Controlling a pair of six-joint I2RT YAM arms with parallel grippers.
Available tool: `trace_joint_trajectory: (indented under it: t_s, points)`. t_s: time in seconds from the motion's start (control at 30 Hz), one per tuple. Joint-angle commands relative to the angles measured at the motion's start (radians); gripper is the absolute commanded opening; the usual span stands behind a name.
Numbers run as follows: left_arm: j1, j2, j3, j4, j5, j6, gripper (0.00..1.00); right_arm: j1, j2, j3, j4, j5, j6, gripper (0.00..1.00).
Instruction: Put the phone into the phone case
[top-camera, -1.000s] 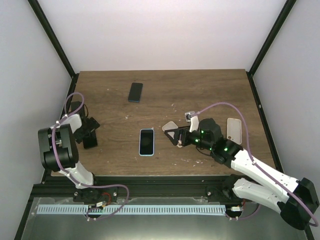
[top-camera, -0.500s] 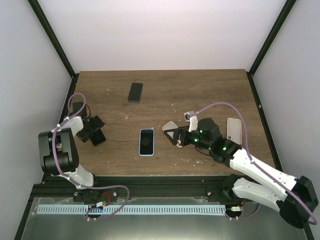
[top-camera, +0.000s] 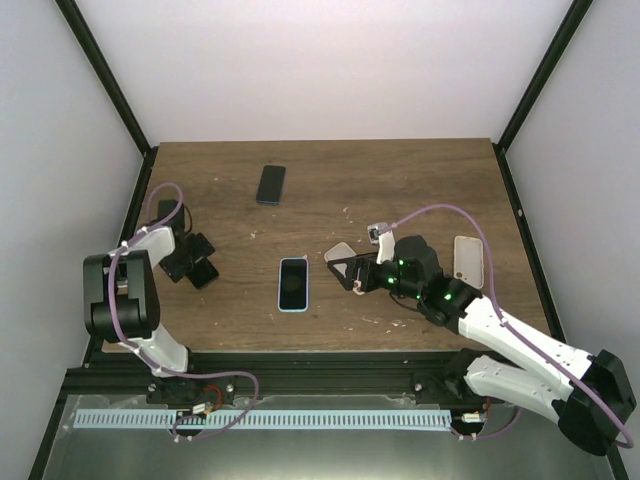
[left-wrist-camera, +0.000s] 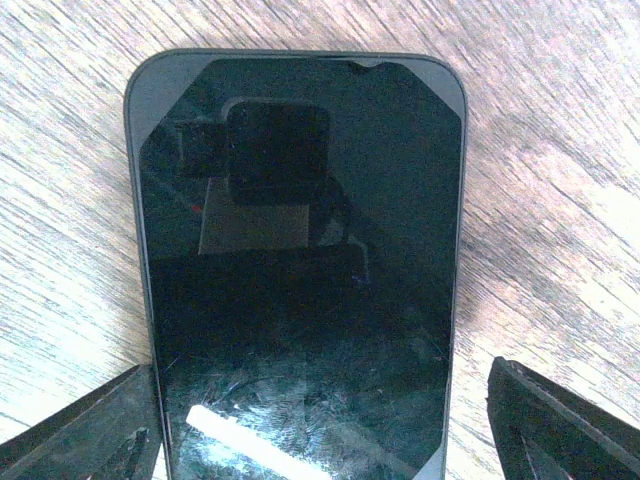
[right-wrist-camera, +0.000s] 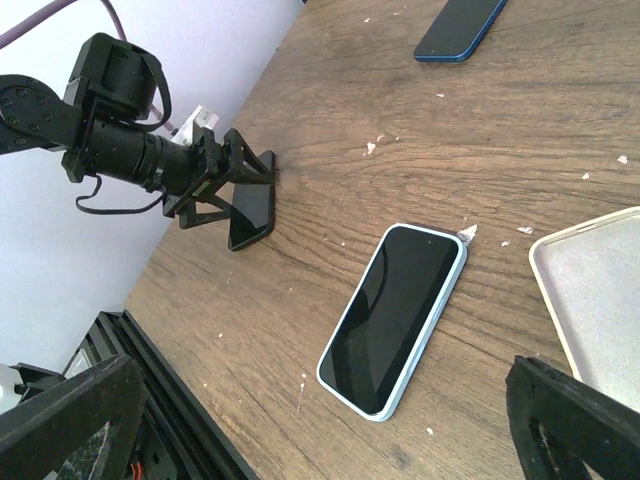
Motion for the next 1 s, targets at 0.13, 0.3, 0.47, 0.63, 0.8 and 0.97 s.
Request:
trace_joint_trajectory:
  t_s: [0.13, 0.3, 0.47, 0.63, 0.8, 0.97]
  points:
    - [-0.025, 0.068, 0.034, -0.094, -0.025, -0.018, 0.91, -0.010, -0.007, 0.006, 0.011, 0.002, -0.021, 1.00]
    - [-0.029, 0.086, 0.055, -0.130, -0.051, -0.013, 0.85, -0.011, -0.001, 0.008, -0.007, 0.003, -0.042, 1.00]
    - [-0.042, 0.086, 0.055, -0.132, -0.058, -0.009, 0.80, -0.019, 0.004, 0.017, -0.029, 0.001, -0.057, 1.00]
    - [-0.048, 0.091, 0.066, -0.149, -0.080, 0.009, 0.78, -0.031, 0.027, 0.041, -0.072, 0.004, -0.093, 1.00]
    - [-0.049, 0.074, 0.059, -0.145, -0.074, 0.031, 0.73, -0.127, 0.108, 0.060, -0.139, -0.013, -0.161, 1.00]
    - [-0.051, 0.067, 0.051, -0.145, -0.066, 0.059, 0.70, -0.212, 0.243, 0.094, -0.188, -0.031, -0.256, 1.00]
